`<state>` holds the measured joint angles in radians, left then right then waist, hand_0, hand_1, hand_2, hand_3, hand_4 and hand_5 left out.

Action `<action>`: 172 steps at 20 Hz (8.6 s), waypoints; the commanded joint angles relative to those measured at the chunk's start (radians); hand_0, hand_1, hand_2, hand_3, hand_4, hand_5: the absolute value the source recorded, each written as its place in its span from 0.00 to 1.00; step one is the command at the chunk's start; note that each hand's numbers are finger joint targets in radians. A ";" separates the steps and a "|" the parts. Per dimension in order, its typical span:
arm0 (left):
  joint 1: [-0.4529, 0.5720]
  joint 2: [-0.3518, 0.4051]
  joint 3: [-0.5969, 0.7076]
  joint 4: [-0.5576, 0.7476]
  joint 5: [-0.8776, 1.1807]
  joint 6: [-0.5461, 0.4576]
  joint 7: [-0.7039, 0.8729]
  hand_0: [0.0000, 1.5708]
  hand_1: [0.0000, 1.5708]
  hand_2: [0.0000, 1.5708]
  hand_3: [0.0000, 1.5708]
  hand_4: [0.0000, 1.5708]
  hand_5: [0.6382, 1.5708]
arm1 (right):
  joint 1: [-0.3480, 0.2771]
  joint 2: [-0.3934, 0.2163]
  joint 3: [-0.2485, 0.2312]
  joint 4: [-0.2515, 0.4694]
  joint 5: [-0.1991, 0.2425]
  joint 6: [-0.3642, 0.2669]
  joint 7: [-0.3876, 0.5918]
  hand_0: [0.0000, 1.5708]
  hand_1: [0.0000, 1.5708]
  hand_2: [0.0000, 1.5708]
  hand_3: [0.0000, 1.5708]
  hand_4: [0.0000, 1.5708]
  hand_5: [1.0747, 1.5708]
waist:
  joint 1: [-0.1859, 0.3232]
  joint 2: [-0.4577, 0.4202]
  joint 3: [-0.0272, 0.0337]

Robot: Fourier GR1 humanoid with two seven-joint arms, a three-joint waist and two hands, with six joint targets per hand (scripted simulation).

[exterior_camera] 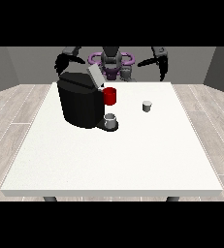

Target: Insert the coffee pod into the coffee machine and close the lid

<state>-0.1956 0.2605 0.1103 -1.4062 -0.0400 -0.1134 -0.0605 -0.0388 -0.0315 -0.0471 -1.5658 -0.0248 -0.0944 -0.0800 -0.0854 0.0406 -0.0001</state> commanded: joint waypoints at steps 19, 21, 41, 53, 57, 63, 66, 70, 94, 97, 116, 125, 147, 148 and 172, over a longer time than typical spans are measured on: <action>-0.274 0.152 0.049 0.536 -0.158 -0.024 -0.133 0.00 0.00 0.00 0.00 0.00 1.00 | -0.172 -0.002 0.028 0.033 0.033 -0.066 0.067 0.00 0.00 0.00 0.00 0.25 1.00 | -0.046 0.203 -0.0005; -0.290 0.082 -0.018 0.510 -0.211 0.026 -0.032 0.00 0.00 0.07 0.00 0.00 1.00 | -0.173 -0.038 -0.006 0.104 0.007 -0.024 0.063 0.00 0.00 0.00 0.00 0.27 1.00 | -0.049 0.157 0.0001; -0.382 0.126 -0.049 0.794 -0.435 0.195 -0.174 0.41 0.41 0.50 0.34 0.00 1.00 | -0.179 -0.001 0.047 0.084 0.050 -0.058 0.081 0.00 0.00 0.00 0.00 0.34 1.00 | -0.091 0.184 -0.0003; -0.448 0.136 -0.069 0.843 -0.540 0.308 -0.188 0.63 0.63 0.70 0.55 0.18 1.00 | -0.203 0.000 0.001 0.142 -0.010 -0.056 -0.011 0.00 0.00 0.00 0.00 0.34 1.00 | -0.086 0.203 0.0002; -0.453 0.183 -0.086 0.880 -0.573 0.249 -0.197 0.65 0.65 0.71 0.57 0.18 1.00 | -0.189 -0.004 0.027 0.139 0.016 -0.063 0.046 0.00 0.00 0.00 0.00 0.26 1.00 | -0.080 0.187 -0.0001; -0.491 0.168 -0.062 0.864 -0.554 0.238 -0.282 0.91 0.91 0.93 0.91 0.36 1.00 | -0.197 -0.026 -0.009 0.155 -0.030 -0.048 0.064 0.00 0.00 0.00 0.00 0.28 1.00 | -0.070 0.170 -0.0001; -0.551 0.137 -0.073 0.843 -0.549 0.182 -0.240 0.92 0.92 0.92 0.88 0.40 1.00 | -0.193 0.023 0.034 0.161 -0.001 -0.087 0.070 0.00 0.00 0.00 0.00 0.32 1.00 | -0.084 0.121 -0.0001; -0.571 0.103 -0.104 0.776 -0.561 0.131 -0.224 0.84 0.84 0.88 0.86 0.37 1.00 | -0.219 -0.025 -0.026 0.268 -0.027 -0.048 0.026 0.00 0.00 0.00 0.00 0.30 1.00 | -0.032 0.085 0.0003; -0.897 0.187 0.009 0.757 -0.542 -0.006 -0.044 0.79 0.79 0.80 0.76 0.30 1.00 | -0.249 -0.026 0.019 0.221 -0.008 -0.018 0.005 0.00 0.00 0.00 0.00 0.32 1.00 | -0.188 0.150 0.0004; -0.934 0.225 0.004 0.757 -0.545 -0.059 -0.080 0.80 0.80 0.84 0.80 0.31 1.00 | -0.311 -0.015 0.022 0.199 0.017 -0.077 0.097 0.00 0.00 0.00 0.00 0.35 1.00 | -0.169 0.149 0.0001; -0.999 0.237 0.016 0.808 -0.581 -0.058 -0.082 0.78 0.78 0.82 0.77 0.33 1.00 | -0.327 0.012 0.036 0.134 0.016 -0.096 0.096 0.00 0.00 0.00 0.00 0.33 1.00 | -0.227 0.222 -0.0002; -0.936 0.135 -0.019 0.775 -0.608 0.000 -0.079 0.76 0.76 0.81 0.76 0.32 1.00 | -0.281 -0.016 -0.022 0.196 -0.018 -0.071 0.034 0.00 0.00 0.00 0.00 0.32 1.00 | -0.177 0.195 0.0003; -0.994 0.201 0.021 0.825 -0.627 -0.020 -0.085 0.72 0.72 0.74 0.64 0.29 1.00 | -0.291 0.029 0.041 0.138 0.017 -0.109 0.016 0.00 0.00 0.00 0.00 0.26 1.00 | -0.231 0.266 0.0000; -0.979 0.198 -0.001 0.815 -0.646 -0.029 -0.068 0.71 0.71 0.74 0.63 0.28 1.00 | -0.303 -0.019 0.003 0.149 -0.008 -0.072 0.073 0.00 0.00 0.00 0.00 0.28 1.00 | -0.213 0.217 0.0002; -0.958 0.184 -0.063 0.792 -0.722 -0.109 -0.105 0.00 0.00 0.00 0.00 0.00 1.00 | -0.284 -0.015 -0.037 0.233 -0.018 -0.088 -0.004 0.00 0.00 0.00 0.00 0.24 1.00 | -0.162 0.181 0.0005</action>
<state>-1.1555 0.4619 0.0576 -0.6057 -0.7515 -0.2091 -0.1775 -0.3086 -0.0386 -0.0654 -1.3493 -0.0349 -0.1790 -0.0853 -0.2654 0.2440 0.0006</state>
